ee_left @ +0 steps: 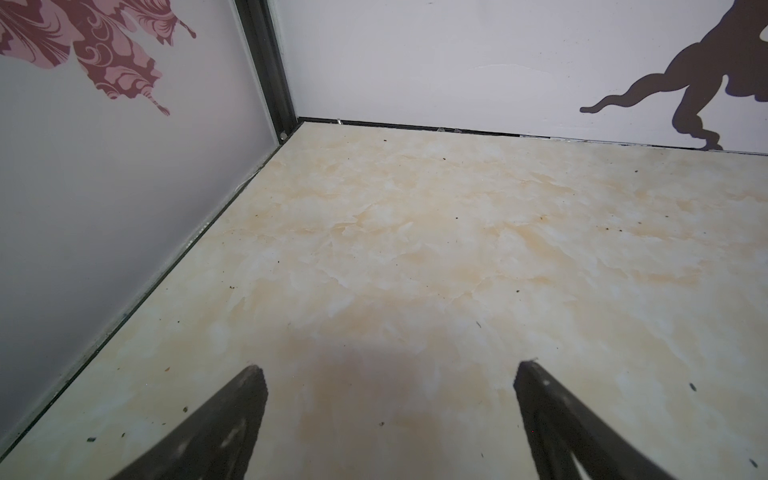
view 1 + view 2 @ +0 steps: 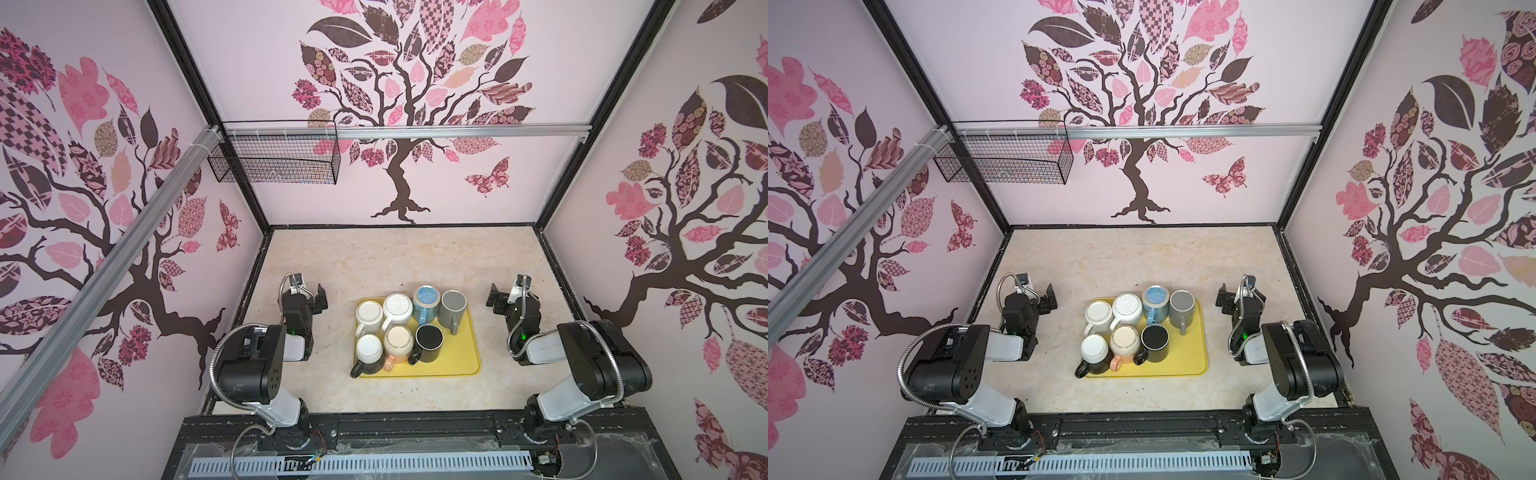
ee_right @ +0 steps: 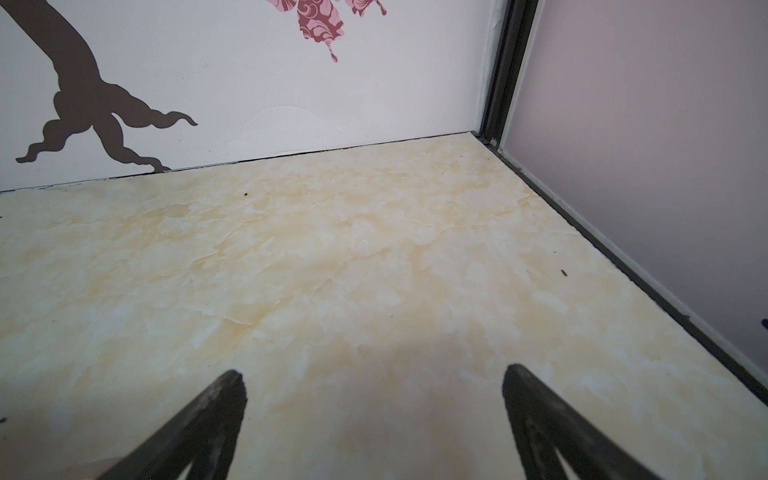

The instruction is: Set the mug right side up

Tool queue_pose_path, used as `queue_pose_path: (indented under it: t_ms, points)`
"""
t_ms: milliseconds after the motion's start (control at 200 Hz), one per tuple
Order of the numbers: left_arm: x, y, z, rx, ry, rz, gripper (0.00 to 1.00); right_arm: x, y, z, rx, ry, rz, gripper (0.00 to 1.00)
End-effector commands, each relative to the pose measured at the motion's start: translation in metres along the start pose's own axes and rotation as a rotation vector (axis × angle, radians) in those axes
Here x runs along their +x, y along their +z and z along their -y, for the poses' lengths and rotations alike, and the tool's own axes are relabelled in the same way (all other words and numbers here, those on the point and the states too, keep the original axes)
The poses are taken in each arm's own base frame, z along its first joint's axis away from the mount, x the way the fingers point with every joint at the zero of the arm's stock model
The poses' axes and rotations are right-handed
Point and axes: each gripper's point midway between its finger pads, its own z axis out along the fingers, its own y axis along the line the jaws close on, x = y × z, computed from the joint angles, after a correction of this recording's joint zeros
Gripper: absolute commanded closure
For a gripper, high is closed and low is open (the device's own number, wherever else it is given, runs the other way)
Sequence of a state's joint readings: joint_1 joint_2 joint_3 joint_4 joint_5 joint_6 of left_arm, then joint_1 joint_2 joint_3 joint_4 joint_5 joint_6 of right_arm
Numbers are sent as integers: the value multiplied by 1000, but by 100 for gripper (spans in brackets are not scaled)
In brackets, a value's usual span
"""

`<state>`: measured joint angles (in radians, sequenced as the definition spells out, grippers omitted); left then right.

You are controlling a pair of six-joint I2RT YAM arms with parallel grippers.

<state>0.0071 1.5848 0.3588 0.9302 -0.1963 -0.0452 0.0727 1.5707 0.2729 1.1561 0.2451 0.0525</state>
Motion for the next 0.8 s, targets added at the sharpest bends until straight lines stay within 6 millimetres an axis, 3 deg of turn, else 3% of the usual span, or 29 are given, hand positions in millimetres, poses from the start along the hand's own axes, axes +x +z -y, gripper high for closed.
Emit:
queue_pose_path:
  t_ms: [0,445,505,595,695,745,795]
  points:
    - [-11,2,1,7,-7,31,4,-10,1,-2,-6,11,33,0]
    - [-11,2,1,8,-6,31,4,-9,1,-1,-6,10,32,0]
    - [-10,1,2,9,-2,33,4,-17,-1,-3,-15,7,65,0]
    - [-32,-7,4,-36,42,39,4,-28,-7,-9,-43,-13,48,0]
    - [-63,-29,17,-28,102,64,4,-48,-11,-14,10,-37,37,0]
    - [-77,-43,22,-9,87,114,4,-61,-12,-18,38,16,40,0]
    - [-90,-55,20,-27,23,162,4,-61,-12,-27,31,50,-19,0]
